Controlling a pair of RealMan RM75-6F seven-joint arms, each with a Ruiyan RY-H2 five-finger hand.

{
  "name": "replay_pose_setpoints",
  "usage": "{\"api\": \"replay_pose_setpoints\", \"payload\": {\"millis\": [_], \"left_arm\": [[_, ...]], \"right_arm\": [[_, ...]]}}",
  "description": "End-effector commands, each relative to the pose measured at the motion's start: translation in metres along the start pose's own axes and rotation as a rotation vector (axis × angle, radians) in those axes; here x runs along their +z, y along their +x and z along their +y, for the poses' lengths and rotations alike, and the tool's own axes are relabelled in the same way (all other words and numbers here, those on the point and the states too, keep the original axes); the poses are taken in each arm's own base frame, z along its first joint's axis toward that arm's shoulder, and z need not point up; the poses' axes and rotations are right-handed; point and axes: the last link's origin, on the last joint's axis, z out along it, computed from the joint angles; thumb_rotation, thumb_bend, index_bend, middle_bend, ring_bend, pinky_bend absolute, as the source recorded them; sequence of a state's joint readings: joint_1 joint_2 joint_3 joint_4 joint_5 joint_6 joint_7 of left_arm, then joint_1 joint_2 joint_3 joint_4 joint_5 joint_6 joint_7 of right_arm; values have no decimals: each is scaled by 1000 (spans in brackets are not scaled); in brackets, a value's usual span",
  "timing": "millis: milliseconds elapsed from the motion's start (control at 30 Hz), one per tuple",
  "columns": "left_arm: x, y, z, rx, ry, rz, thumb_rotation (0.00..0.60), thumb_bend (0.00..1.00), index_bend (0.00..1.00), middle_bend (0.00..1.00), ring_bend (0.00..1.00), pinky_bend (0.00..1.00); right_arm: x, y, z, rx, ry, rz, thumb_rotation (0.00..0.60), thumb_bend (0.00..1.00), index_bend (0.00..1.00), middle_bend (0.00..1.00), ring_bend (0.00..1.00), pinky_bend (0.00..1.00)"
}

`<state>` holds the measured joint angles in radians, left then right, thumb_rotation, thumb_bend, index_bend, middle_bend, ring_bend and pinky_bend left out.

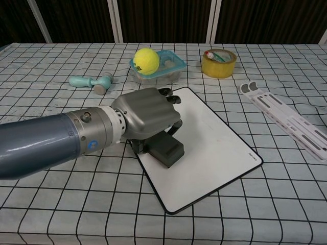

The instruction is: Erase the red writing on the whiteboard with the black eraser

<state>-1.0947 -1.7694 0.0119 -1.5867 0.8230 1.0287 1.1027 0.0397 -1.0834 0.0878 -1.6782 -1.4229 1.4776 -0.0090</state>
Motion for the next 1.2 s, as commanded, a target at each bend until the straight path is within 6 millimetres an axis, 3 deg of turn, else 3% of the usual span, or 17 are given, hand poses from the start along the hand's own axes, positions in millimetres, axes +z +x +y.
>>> {"api": "replay_pose_setpoints", "payload": {"millis": [33, 300, 500, 633, 933, 1200], "left_arm": [[8, 1, 1, -10, 10, 1, 600, 305, 439, 467, 0, 6], [26, -2, -16, -31, 82, -10, 600, 305, 440, 468, 0, 6], [28, -3, -27, -42, 106, -13, 600, 305, 440, 467, 0, 6], [25, 9, -31, -53, 110, 25, 600, 304, 440, 467, 0, 6], [4, 47, -38, -59, 107, 111, 600, 305, 443, 469, 0, 6], [-40, 87, -67, 7, 185, 157, 600, 336, 449, 471, 0, 6]], "right_arm": [[0, 0, 0, 0, 0, 0, 600, 70, 59, 94, 199, 213], [0, 0, 0, 2, 1, -1, 600, 71, 59, 94, 199, 213], [0, 0, 0, 2, 4, -3, 600, 70, 59, 94, 199, 213], [0, 0, -1, 6, 4, -2, 600, 70, 59, 94, 199, 213], [0, -1, 0, 9, 1, -7, 600, 71, 59, 94, 199, 213], [-1, -1, 0, 9, 1, -5, 600, 70, 59, 94, 199, 213]]}}
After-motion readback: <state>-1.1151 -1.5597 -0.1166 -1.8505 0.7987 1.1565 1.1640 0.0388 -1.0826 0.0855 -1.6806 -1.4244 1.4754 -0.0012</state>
